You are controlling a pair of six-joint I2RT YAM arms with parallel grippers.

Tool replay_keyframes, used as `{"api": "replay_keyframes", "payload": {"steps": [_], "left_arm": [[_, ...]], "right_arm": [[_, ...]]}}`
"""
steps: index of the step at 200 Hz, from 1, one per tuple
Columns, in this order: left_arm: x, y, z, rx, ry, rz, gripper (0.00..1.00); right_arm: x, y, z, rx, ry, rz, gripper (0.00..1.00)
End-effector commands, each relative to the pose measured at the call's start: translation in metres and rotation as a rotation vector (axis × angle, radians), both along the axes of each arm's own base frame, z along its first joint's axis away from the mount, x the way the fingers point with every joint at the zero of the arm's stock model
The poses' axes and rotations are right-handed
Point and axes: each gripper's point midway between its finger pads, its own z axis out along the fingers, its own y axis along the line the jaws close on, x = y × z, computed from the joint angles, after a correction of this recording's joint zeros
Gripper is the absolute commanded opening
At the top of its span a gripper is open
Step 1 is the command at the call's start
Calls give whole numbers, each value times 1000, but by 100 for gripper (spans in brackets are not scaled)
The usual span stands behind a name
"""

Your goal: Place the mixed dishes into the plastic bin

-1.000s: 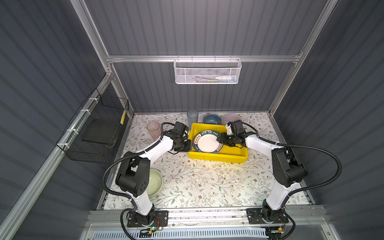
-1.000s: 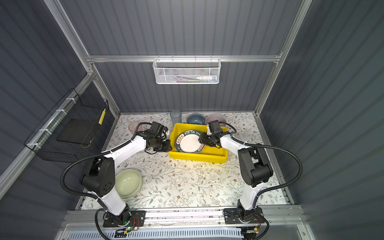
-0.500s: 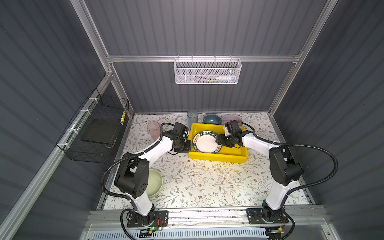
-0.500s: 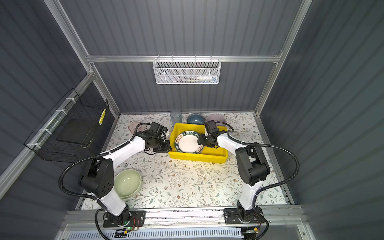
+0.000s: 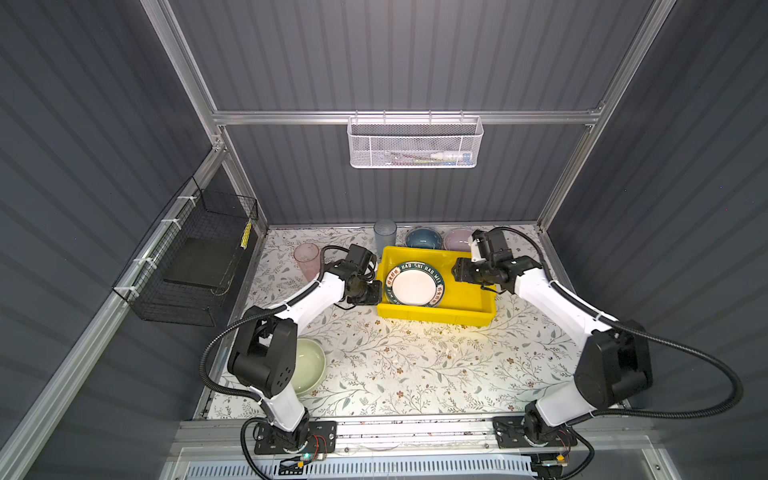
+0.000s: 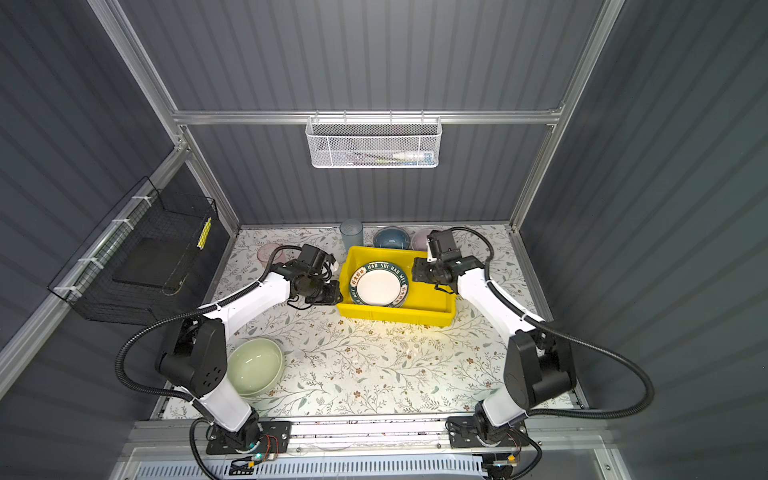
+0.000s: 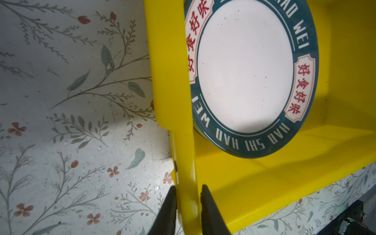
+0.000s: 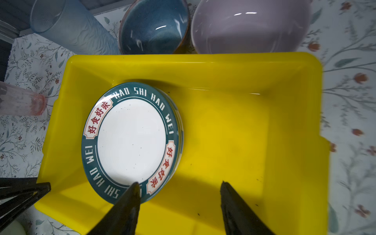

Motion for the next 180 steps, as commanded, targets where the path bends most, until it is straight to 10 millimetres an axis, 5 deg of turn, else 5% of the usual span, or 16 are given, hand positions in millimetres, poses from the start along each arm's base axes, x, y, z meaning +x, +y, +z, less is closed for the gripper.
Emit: {"api": "replay_keyframes", "payload": {"steps": [1, 32, 86, 180], "left_arm": [[-12, 0, 7, -6, 3, -35, 21], [-14, 2, 9, -6, 3, -32, 20], [-19, 5, 8, 0, 9, -31, 19], [-58, 22, 6, -17, 53, -3, 16]], "right_arm": [[-26, -42, -20, -143, 99, -76, 61], [-48, -67, -34, -172, 160, -138, 59], [-76, -74, -68, -177, 250, -161, 52], [-120, -47, -92, -63, 337, -69, 16]]}}
